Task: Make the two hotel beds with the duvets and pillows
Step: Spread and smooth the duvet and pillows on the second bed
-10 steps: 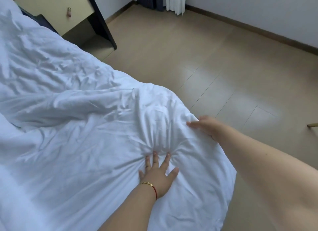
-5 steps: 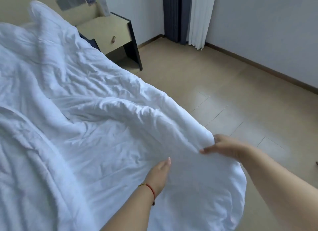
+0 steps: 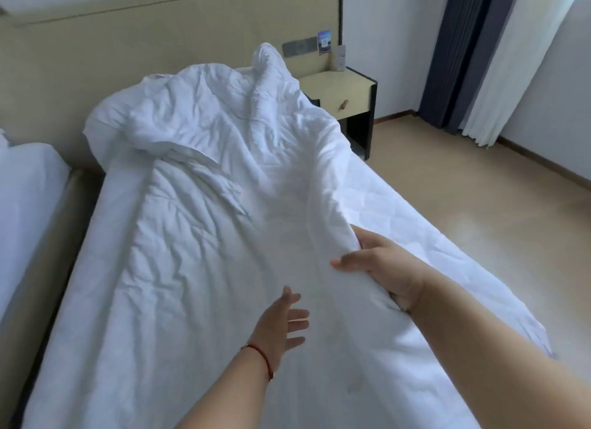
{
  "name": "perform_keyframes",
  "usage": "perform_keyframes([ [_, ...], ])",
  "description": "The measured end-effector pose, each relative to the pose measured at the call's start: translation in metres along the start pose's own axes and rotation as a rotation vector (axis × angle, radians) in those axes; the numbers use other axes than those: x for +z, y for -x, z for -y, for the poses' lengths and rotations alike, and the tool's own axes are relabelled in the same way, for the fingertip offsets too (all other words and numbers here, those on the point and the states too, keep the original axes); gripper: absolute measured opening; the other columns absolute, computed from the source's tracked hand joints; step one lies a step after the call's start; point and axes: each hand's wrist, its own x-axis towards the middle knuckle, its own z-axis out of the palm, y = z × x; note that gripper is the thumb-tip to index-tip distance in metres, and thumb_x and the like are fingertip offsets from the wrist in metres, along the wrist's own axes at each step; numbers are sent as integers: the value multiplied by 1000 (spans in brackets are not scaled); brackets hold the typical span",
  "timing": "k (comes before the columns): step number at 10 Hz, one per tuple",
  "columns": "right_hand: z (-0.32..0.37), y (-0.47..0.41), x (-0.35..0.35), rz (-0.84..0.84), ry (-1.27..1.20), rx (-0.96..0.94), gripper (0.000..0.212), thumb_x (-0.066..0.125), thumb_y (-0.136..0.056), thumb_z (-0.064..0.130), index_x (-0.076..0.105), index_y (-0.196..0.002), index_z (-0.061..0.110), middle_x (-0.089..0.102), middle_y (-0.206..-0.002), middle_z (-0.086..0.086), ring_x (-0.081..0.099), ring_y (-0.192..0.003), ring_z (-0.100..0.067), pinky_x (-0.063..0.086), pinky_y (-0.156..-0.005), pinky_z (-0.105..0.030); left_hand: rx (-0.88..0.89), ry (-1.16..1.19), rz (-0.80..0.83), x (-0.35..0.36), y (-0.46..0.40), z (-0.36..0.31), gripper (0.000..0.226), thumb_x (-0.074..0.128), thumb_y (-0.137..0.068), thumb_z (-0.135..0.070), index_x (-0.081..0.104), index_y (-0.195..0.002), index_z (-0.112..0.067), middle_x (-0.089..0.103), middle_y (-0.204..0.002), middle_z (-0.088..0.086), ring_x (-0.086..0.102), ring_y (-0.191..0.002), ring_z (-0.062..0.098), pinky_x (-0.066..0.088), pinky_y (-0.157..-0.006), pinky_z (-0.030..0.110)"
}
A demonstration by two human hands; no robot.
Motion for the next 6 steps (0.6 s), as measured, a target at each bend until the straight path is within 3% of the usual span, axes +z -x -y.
perform_keyframes([
  [1, -15, -13, 113, 99, 49, -41, 46, 59, -79, 1, 61, -120, 20, 70, -107, -11, 67, -97, -29, 54, -87, -41, 89, 86, -55, -80, 22, 25, 46, 41, -98, -56, 61, -120, -20, 69, -112, 9, 67, -102, 24, 57, -77, 37],
  [2, -65, -40, 226, 259, 168, 43, 79, 65, -77, 18, 31, -146, 34, 50, -141, 2, 52, -125, -20, 43, -105, -40, 96, 241, -165, -158, 49, 61, 64, 42, -89, -68, 57, -130, -23, 64, -125, 13, 60, -115, 31, 49, -84, 40],
  [3, -128, -58, 308, 442, 616, 213, 76, 59, -90, 33, 15, -152, 30, 30, -155, -1, 26, -142, -22, 18, -119, -39, -124, 637, -194, -266, 65, 134, 89, 47, -74, -80, 50, -138, -18, 57, -135, 19, 48, -129, 40, 45, -90, 48],
  [4, -183, -57, 339, 458, 806, 210, 48, 49, -97, 27, 42, -142, 16, 45, -145, -9, 37, -136, -24, 20, -117, -38, -138, 608, -268, -316, 99, 163, 102, 52, -64, -84, 48, -137, -13, 57, -133, 16, 44, -132, 36, 36, -97, 50],
  [5, -217, -54, 320, 135, 778, 202, 38, 50, -96, 29, 54, -132, 14, 56, -133, -6, 51, -123, -20, 37, -103, -26, -166, 484, -378, -333, 110, 182, 75, 23, -90, -74, 47, -138, -21, 57, -129, 14, 49, -122, 31, 35, -99, 47],
  [6, -232, -52, 269, -486, 1040, 100, 49, 58, -88, 40, 48, -131, 19, 50, -130, -3, 45, -124, -21, 32, -102, -28, -133, 308, -396, -312, 111, 173, 59, 28, -93, -67, 38, -143, -37, 50, -138, 8, 48, -128, 33, 35, -103, 48],
])
